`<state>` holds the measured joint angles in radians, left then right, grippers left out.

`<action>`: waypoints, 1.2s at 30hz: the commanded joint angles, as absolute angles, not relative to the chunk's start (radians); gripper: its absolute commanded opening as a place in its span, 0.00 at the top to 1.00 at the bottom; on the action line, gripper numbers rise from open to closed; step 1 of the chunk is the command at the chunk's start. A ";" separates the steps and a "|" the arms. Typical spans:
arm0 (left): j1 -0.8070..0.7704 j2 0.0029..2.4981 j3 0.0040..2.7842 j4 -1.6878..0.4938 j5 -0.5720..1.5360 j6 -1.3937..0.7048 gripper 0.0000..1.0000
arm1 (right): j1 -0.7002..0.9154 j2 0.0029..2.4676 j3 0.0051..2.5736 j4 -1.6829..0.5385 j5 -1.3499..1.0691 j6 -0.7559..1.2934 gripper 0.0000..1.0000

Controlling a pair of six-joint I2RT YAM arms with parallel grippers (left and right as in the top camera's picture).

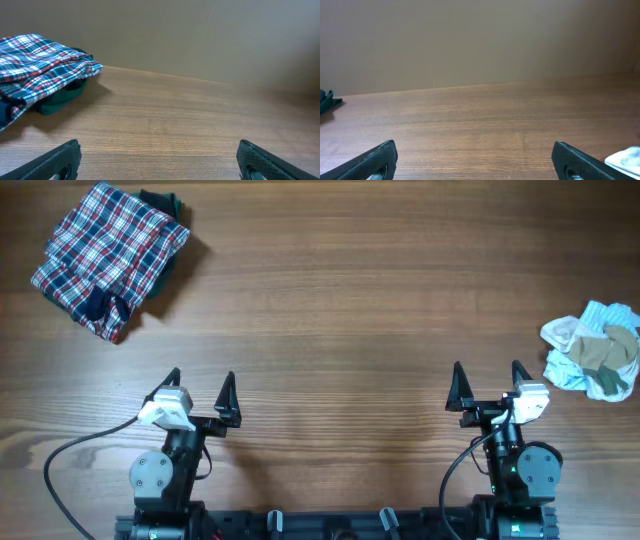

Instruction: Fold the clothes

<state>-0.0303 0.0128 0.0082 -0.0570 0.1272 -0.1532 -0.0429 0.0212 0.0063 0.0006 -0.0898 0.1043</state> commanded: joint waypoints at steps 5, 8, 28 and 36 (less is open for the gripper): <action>-0.022 0.007 0.006 -0.065 0.118 -0.134 0.00 | -0.048 0.018 0.005 0.006 -0.105 0.115 0.00; -0.022 0.007 0.006 -0.065 0.118 -0.134 0.00 | -0.048 0.018 0.006 0.007 -0.105 0.115 0.00; -0.022 0.007 0.006 -0.065 0.118 -0.134 0.00 | -0.048 0.018 0.010 0.120 -0.208 0.564 0.00; -0.022 0.007 0.006 -0.065 0.118 -0.134 0.00 | -0.048 0.030 0.191 0.000 -0.152 0.337 0.00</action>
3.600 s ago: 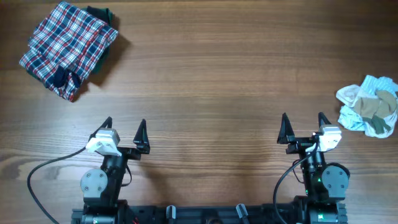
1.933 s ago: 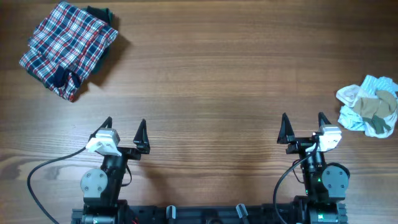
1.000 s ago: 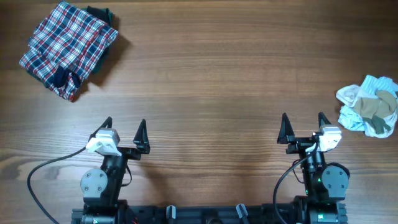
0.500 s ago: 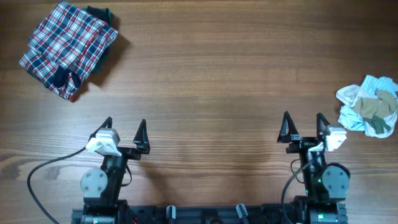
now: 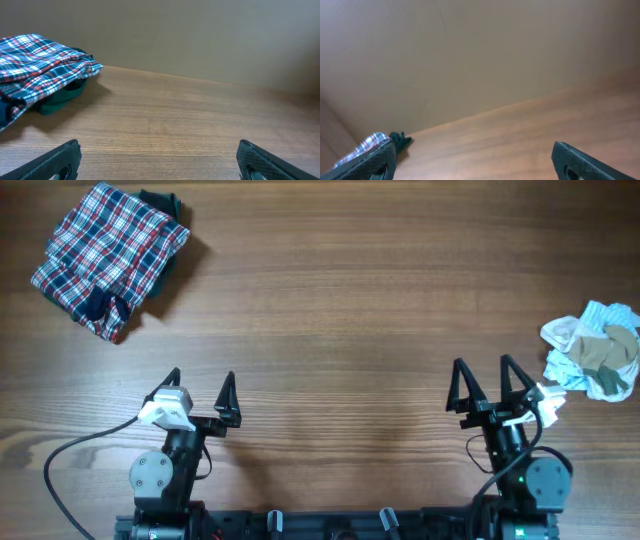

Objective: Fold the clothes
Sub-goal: 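Reach the right gripper to the white-and-beige clothing pile at right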

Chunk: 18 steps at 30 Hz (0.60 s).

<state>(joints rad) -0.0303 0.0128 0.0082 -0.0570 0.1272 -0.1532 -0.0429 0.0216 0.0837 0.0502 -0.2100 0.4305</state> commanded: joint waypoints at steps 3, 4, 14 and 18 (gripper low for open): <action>-0.022 0.007 0.006 -0.065 0.118 -0.134 0.00 | -0.048 0.088 0.295 -0.142 -0.033 0.309 0.00; -0.022 0.007 0.006 -0.065 0.118 -0.134 0.00 | -0.048 0.119 0.323 -0.176 -0.003 0.292 0.00; -0.022 0.007 0.006 -0.065 0.118 -0.134 0.00 | -0.063 0.620 0.644 -0.377 0.159 0.265 0.00; -0.022 0.007 0.006 -0.065 0.118 -0.134 0.00 | -0.157 0.898 0.847 -0.522 0.158 0.265 0.00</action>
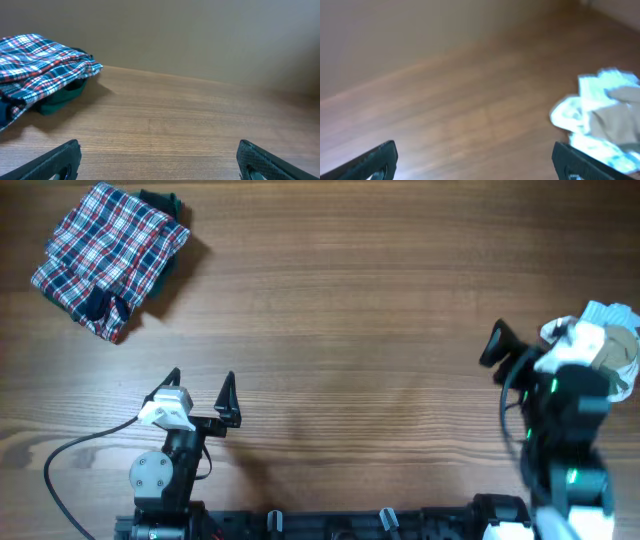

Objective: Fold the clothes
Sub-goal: 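Reach the right gripper to the white-and-beige clothing pile at right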

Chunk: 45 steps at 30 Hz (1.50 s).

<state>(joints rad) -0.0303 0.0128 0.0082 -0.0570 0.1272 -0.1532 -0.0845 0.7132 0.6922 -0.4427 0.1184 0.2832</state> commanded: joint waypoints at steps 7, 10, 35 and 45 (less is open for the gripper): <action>-0.022 0.007 0.006 -0.065 0.118 -0.134 0.00 | -0.452 1.242 1.040 -0.592 -0.071 0.266 0.00; -0.022 0.007 0.006 -0.065 0.118 -0.134 0.00 | -0.569 1.333 1.040 -0.553 -0.152 0.295 0.00; -0.022 0.007 0.006 -0.065 0.118 -0.134 0.00 | -0.654 1.725 1.040 -0.374 0.053 0.368 0.21; -0.022 0.007 0.006 -0.065 0.118 -0.134 0.00 | -0.653 1.760 1.040 -0.305 -0.023 0.370 0.30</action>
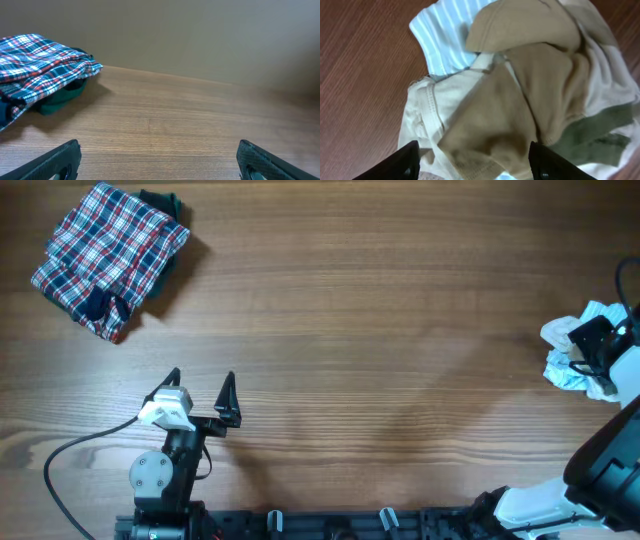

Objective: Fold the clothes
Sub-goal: 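Reach the right gripper to the white-and-beige clothing pile at right, then grasp the white and beige garments with the right gripper and lift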

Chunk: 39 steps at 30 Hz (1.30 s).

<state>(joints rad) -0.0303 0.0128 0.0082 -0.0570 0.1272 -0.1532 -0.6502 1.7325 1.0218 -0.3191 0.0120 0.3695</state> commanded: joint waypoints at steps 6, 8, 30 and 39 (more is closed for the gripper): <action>-0.022 0.007 0.006 -0.065 0.118 -0.134 0.00 | -0.653 1.785 1.040 -0.277 -0.022 0.393 0.33; -0.022 0.007 0.006 -0.065 0.118 -0.134 0.00 | -0.652 1.793 1.040 -0.269 -0.022 0.404 0.34; -0.022 0.007 0.006 -0.065 0.118 -0.134 0.00 | -0.651 1.839 1.040 -0.274 0.029 0.423 0.82; -0.022 0.007 0.006 -0.065 0.118 -0.134 0.00 | -0.651 1.748 1.043 -0.274 -0.023 0.448 0.96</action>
<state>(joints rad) -0.0303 0.0128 0.0082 -0.0570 0.1272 -0.1532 -0.6498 1.8114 1.0222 -0.2756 0.0074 0.4343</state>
